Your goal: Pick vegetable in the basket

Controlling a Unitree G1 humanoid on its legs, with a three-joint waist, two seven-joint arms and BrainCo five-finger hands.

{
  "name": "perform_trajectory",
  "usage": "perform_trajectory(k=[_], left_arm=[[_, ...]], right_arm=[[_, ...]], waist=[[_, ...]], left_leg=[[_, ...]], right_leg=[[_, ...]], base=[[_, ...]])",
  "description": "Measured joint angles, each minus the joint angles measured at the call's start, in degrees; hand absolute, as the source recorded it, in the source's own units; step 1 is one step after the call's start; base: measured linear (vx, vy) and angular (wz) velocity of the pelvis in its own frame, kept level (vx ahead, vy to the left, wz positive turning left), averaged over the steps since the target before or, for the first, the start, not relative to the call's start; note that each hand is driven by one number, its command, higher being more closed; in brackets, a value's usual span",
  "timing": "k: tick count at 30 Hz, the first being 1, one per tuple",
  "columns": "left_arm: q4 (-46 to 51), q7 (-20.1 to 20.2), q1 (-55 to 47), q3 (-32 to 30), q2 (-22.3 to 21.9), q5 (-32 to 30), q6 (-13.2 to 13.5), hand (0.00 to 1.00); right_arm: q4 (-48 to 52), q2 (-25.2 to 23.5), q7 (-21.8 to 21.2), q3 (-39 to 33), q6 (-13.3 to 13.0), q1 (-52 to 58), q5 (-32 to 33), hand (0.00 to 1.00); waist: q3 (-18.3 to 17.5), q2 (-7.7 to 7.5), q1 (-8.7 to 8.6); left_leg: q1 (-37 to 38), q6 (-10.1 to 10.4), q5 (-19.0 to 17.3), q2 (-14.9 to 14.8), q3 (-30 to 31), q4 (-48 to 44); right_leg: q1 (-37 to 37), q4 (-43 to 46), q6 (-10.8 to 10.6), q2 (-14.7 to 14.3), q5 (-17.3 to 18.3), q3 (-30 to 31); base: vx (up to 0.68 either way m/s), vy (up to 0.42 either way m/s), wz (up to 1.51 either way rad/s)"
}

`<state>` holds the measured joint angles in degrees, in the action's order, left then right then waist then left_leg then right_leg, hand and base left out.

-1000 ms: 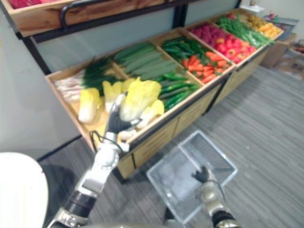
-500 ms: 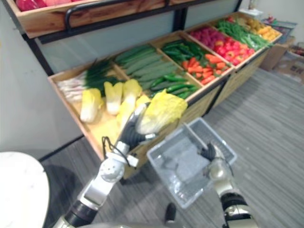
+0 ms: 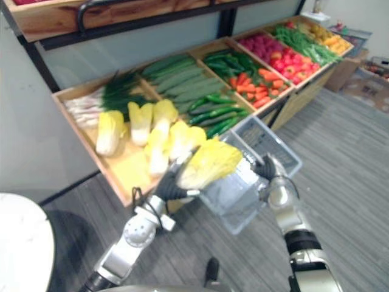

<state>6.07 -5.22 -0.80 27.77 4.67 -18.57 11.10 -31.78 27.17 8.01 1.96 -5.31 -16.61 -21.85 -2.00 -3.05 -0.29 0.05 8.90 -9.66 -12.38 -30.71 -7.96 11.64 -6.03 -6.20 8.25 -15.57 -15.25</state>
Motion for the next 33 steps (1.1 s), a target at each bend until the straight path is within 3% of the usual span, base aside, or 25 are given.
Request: perform_trajectory(k=[10, 25, 33], left_arm=[[-5.68, 0.26, -1.58, -1.09, -0.05, -2.14, -0.12, 1.00], [-24.76, -5.67, 7.17, -2.83, -2.04, -8.13, -4.17, 1.00], [-29.79, -6.80, 10.56, -1.96, -2.12, -9.40, -4.69, 1.00]], right_arm=[[4.12, 0.05, -2.02, -1.72, 0.03, 0.05, -0.09, 1.00], [6.95, 0.05, -3.65, -1.60, -0.06, 1.12, -0.20, 1.00], [6.96, 0.05, -3.64, -1.40, -0.23, 1.11, -0.20, 1.00]], waist=[[0.06, -0.09, -1.36], [0.38, -1.05, -2.14], [0.21, -2.18, -3.02]], left_leg=[[-0.81, 0.06, -1.22, -0.47, -0.15, -1.33], [-0.75, 0.61, -3.01, -1.23, -1.50, -4.22], [-0.63, 0.62, -3.02, -1.21, -1.63, -4.17]], right_leg=[[0.12, -0.01, 0.02, -0.13, 0.02, 0.37], [0.18, -0.01, 1.75, -0.84, 1.28, 1.71], [0.15, -0.01, 1.76, -0.91, 1.26, 1.82]], base=[[-0.02, -0.004, -0.02], [0.01, -0.003, -0.05], [0.00, 0.002, 0.00]])
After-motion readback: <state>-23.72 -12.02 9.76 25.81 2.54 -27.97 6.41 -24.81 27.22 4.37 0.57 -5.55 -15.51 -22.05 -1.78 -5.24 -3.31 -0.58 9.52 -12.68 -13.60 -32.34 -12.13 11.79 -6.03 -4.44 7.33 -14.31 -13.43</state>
